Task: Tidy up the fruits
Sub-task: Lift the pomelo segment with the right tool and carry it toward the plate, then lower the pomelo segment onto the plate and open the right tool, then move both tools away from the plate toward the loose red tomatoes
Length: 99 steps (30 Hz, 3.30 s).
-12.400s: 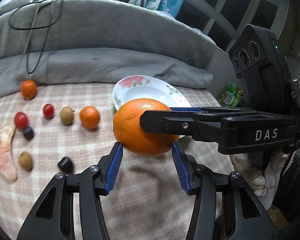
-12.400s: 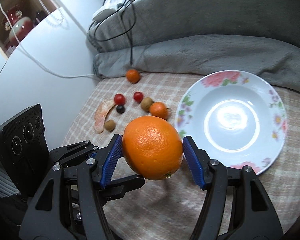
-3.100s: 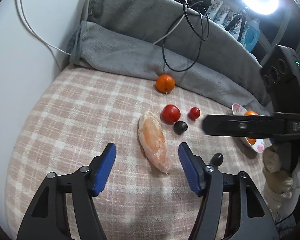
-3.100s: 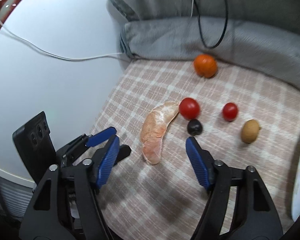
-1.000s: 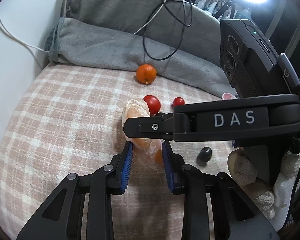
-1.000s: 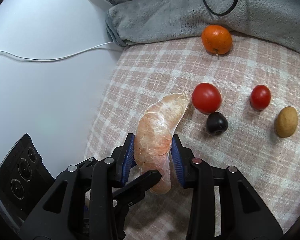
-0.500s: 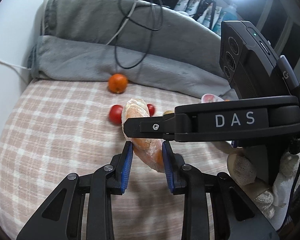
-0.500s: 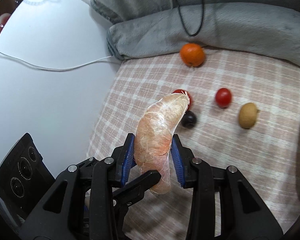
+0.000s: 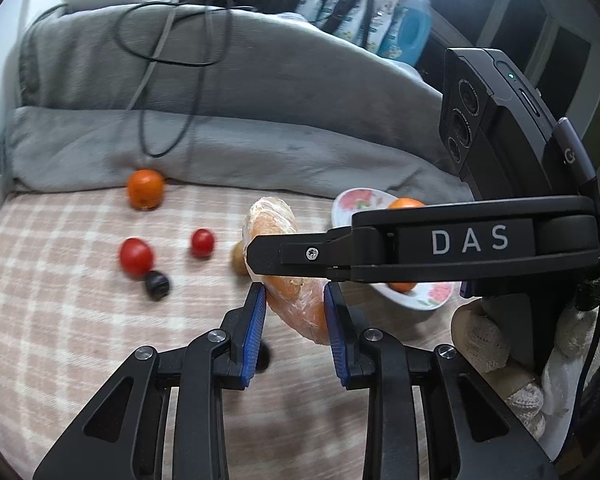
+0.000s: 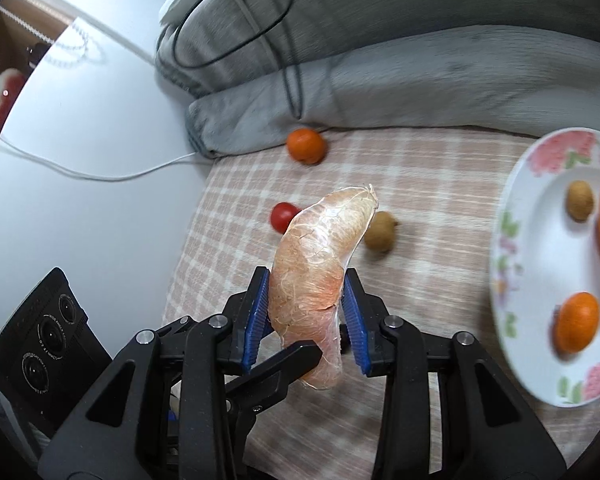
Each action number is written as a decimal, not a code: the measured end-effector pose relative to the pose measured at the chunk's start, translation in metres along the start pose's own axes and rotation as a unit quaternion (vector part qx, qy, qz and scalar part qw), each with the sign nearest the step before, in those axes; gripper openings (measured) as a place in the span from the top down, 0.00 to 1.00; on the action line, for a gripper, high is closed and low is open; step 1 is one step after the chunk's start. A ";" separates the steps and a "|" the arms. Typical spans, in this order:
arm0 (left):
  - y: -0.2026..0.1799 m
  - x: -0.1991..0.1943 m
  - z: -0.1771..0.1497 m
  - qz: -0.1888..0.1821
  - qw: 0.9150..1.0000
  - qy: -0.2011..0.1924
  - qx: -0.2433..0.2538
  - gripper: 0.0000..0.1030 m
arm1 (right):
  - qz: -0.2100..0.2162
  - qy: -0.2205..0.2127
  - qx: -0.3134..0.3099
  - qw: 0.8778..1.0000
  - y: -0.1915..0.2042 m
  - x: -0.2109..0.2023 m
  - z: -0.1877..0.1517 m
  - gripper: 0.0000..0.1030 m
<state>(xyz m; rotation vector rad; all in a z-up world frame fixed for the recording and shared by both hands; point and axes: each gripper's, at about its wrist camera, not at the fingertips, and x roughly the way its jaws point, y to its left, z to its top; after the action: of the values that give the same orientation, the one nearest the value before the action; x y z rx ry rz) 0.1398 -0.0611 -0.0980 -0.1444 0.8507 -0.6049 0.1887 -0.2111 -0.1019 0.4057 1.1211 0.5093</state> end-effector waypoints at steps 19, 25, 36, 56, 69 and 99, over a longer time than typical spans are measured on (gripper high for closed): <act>-0.057 0.057 0.018 -0.038 0.998 0.026 0.037 0.73 | -0.022 -0.025 0.043 0.999 -0.071 -0.048 0.005 0.63; -0.066 0.068 0.021 -0.042 0.998 0.032 0.043 0.73 | -0.027 -0.025 0.052 0.998 -0.087 -0.053 0.009 0.63; -0.080 0.078 0.024 -0.039 0.997 0.036 0.051 0.73 | -0.047 -0.030 0.061 0.997 -0.107 -0.059 0.013 0.63; -0.078 0.060 0.018 -0.027 0.998 0.028 0.050 0.57 | -0.086 -0.108 0.017 0.990 -0.096 -0.105 0.014 0.33; -0.045 0.030 0.016 0.008 0.999 0.011 0.030 0.34 | -0.129 -0.142 -0.057 0.980 -0.060 -0.109 0.009 0.06; 0.089 -0.016 0.012 0.112 0.993 0.006 -0.031 0.39 | -0.080 -0.083 -0.083 0.990 -0.016 -0.039 0.032 0.06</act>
<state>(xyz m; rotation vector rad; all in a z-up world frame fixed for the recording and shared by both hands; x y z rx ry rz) 0.1794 0.0196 -0.1106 -0.0993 0.8841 -0.3707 0.2076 -0.2486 -0.0694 0.2073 0.9352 0.4155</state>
